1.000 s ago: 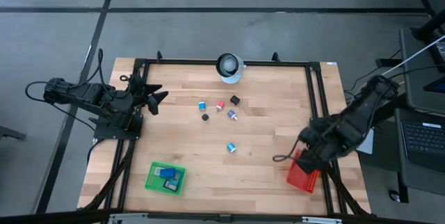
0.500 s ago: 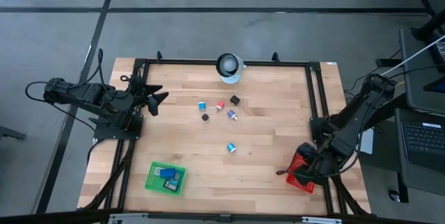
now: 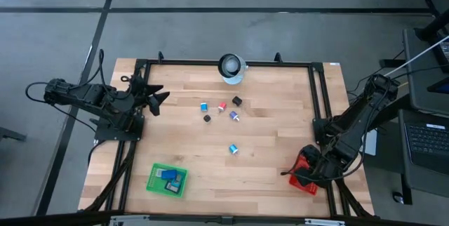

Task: Pick & Place Office items
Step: Put the purple charger adapter into the red bin

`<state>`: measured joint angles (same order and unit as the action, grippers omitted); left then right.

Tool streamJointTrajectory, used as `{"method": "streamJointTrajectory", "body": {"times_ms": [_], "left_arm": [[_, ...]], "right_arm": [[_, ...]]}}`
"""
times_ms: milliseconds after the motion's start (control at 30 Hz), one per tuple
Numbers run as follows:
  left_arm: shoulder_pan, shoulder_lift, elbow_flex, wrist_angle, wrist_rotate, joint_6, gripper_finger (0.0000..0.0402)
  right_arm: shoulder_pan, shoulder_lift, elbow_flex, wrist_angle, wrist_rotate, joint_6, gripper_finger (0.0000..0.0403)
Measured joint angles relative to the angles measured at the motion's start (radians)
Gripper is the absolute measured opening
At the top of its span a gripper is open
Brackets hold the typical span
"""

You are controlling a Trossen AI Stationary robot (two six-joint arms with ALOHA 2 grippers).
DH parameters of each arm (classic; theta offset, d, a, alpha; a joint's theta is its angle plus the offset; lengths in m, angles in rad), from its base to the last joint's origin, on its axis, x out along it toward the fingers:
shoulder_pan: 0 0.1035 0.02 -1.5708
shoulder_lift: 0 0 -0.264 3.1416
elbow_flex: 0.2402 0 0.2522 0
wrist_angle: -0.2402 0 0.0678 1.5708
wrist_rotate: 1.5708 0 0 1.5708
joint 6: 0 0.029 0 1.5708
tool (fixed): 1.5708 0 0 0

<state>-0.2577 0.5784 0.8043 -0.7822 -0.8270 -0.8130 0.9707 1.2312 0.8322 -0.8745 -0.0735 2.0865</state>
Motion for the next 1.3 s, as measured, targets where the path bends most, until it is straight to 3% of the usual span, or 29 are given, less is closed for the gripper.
{"method": "streamJointTrajectory", "body": {"times_ms": [200,267,400,500,667,767,833,967,1200,1300], "left_arm": [[0.000,0.000,0.000,0.000,-0.001,0.004,0.0239],[0.000,0.000,0.000,0.000,0.001,0.004,0.0239],[0.000,0.000,0.000,0.000,0.007,-0.001,0.0239],[0.000,0.000,0.000,0.000,0.007,-0.001,0.0239],[0.000,0.000,0.000,0.000,0.013,-0.004,0.0239],[0.000,0.000,0.000,0.000,0.013,-0.007,0.0239],[0.000,0.000,0.000,0.000,0.014,-0.005,0.0239],[0.000,0.000,0.000,0.000,0.014,-0.005,0.0239],[0.000,0.000,0.000,0.001,0.017,-0.011,0.0239],[0.000,0.000,0.000,0.001,0.029,-0.012,0.0239]], "right_arm": [[0.000,0.000,0.000,0.002,0.014,0.020,0.0264],[0.000,-0.002,0.000,0.022,0.088,0.048,0.0265],[-0.030,-0.021,0.000,0.091,0.347,0.081,0.0266],[-0.081,-0.030,0.000,0.169,0.629,0.034,0.0267],[-0.133,-0.033,0.001,0.292,1.354,-0.009,0.0267],[-0.165,-0.033,0.001,0.348,1.623,-0.052,0.0267],[-0.192,-0.033,0.004,0.362,1.637,-0.084,0.0267],[-0.250,-0.028,0.052,0.399,1.523,-0.262,0.0254],[-0.491,-0.012,0.236,0.610,1.038,-0.986,0.0228],[-0.626,0.016,0.334,0.621,0.831,-1.190,0.0226]]}}
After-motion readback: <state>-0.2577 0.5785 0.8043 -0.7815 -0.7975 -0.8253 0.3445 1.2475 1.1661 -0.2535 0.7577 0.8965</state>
